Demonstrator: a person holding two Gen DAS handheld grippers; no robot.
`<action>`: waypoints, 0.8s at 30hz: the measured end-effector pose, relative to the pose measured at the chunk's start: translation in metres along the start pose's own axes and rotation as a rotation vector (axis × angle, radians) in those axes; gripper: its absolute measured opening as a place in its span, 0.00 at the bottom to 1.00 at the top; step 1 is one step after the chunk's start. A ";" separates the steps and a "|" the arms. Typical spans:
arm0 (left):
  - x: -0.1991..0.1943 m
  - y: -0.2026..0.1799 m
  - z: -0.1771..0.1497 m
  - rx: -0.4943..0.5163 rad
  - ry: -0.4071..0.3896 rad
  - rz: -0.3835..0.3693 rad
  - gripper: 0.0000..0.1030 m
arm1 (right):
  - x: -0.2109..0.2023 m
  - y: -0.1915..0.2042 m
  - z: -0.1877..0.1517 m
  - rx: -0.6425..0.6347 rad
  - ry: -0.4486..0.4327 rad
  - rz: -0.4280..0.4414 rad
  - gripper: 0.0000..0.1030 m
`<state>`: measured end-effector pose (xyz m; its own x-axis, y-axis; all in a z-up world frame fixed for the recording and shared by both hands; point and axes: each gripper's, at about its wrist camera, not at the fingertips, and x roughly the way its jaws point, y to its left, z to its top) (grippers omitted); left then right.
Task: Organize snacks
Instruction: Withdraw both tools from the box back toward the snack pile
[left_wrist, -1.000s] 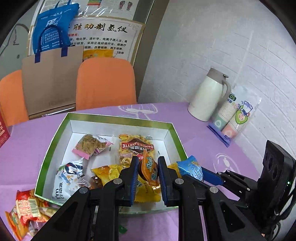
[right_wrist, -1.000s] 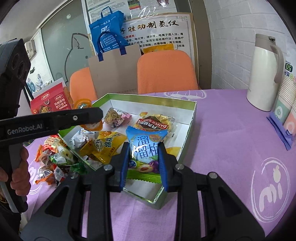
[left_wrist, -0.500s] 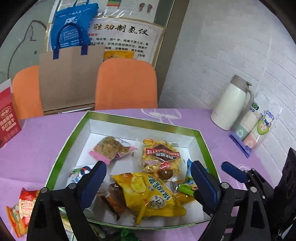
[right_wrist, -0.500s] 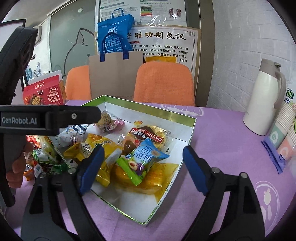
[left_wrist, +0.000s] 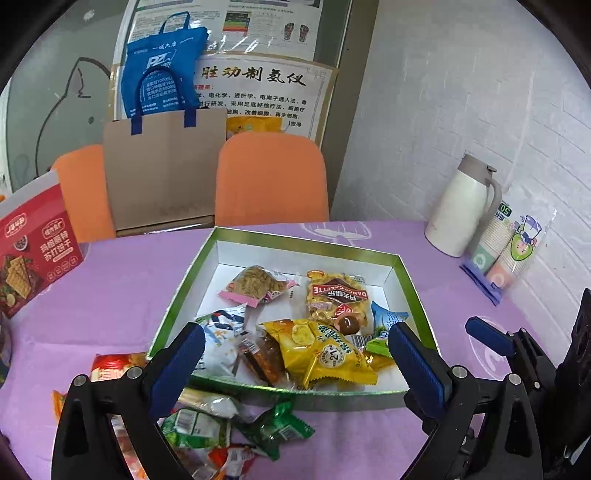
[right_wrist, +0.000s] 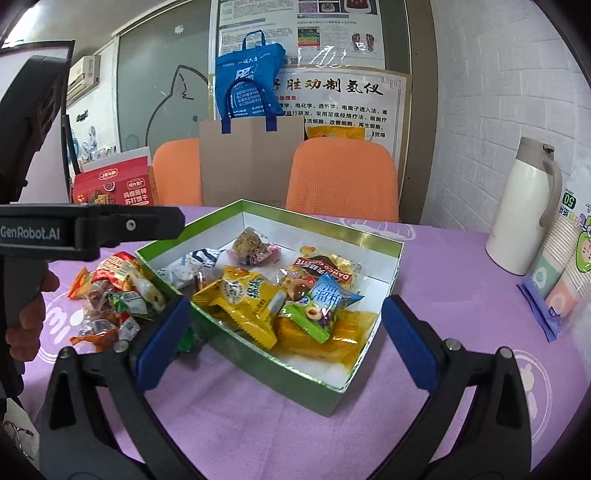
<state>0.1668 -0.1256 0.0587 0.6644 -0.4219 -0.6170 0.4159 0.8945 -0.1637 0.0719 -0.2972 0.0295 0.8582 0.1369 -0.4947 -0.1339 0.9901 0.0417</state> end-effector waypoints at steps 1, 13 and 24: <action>-0.008 0.004 -0.003 -0.004 -0.007 0.011 0.98 | -0.003 0.003 -0.002 0.006 -0.002 0.016 0.99; -0.073 0.068 -0.082 -0.128 0.002 0.115 0.98 | 0.013 0.051 -0.036 0.090 0.133 0.244 0.99; -0.077 0.099 -0.148 -0.180 0.082 0.053 0.98 | 0.048 0.098 -0.029 0.027 0.199 0.261 0.86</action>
<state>0.0649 0.0176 -0.0234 0.6263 -0.3664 -0.6881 0.2587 0.9303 -0.2599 0.0859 -0.1943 -0.0157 0.6825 0.3804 -0.6241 -0.3211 0.9231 0.2115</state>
